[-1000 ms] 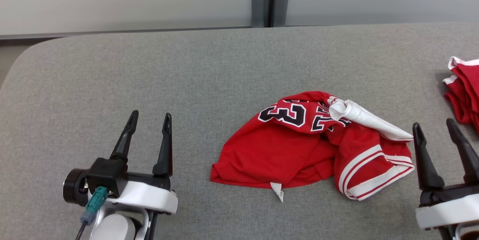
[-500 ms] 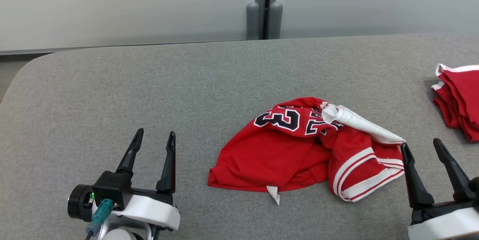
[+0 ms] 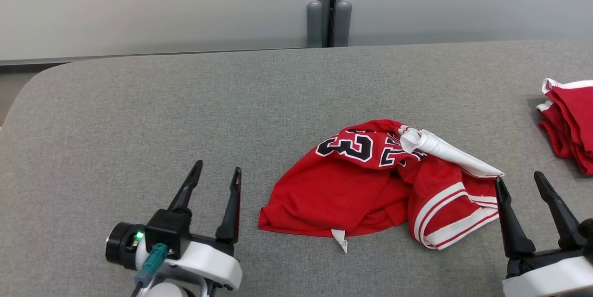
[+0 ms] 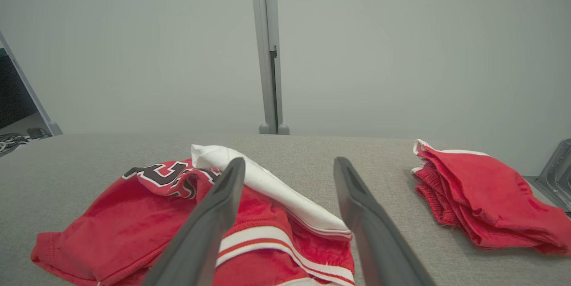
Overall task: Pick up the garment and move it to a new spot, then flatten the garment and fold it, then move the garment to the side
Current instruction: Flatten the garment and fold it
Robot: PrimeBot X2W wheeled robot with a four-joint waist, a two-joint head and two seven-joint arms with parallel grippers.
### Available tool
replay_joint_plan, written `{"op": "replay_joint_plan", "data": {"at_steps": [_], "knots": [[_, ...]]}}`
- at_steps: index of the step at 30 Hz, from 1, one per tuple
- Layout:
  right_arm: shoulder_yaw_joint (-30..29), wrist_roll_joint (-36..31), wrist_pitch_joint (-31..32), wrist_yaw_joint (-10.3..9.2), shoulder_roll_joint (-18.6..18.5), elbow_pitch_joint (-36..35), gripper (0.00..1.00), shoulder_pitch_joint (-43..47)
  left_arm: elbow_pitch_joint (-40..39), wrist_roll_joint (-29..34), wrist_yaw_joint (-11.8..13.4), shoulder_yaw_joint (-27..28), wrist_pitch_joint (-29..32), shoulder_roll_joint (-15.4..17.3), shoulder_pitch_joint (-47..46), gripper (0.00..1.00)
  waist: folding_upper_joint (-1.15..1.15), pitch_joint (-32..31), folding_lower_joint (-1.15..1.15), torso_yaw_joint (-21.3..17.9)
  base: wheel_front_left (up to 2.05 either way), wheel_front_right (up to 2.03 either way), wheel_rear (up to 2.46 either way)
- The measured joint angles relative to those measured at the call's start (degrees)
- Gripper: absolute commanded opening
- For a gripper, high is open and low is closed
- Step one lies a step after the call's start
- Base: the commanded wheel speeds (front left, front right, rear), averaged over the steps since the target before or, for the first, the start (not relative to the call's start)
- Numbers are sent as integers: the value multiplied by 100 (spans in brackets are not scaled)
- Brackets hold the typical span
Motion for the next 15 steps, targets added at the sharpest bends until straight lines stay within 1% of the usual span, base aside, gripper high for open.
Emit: {"op": "replay_joint_plan", "data": {"at_steps": [3,6,8,11,15], "knots": [[21,15,7,0,1,-3,100,-21,46,185,-110,-327,160,-78,-207,100,0,65,0,0,0,0,0],[71,29,8,0,1,-11,100,-88,215,294,-353,-788,380,-298,-444,100,0,168,0,-10,0,0,0],[136,53,8,0,-4,-3,100,-129,432,319,-553,-1089,527,-476,-571,100,0,251,0,-35,0,0,0],[182,103,4,0,-24,20,100,-235,820,316,-808,-1430,735,-649,-717,100,0,373,0,-105,0,0,0],[220,170,-26,0,-42,69,100,-316,1339,274,-1032,-1731,905,-792,-893,100,0,515,0,-238,0,0,0]]}}
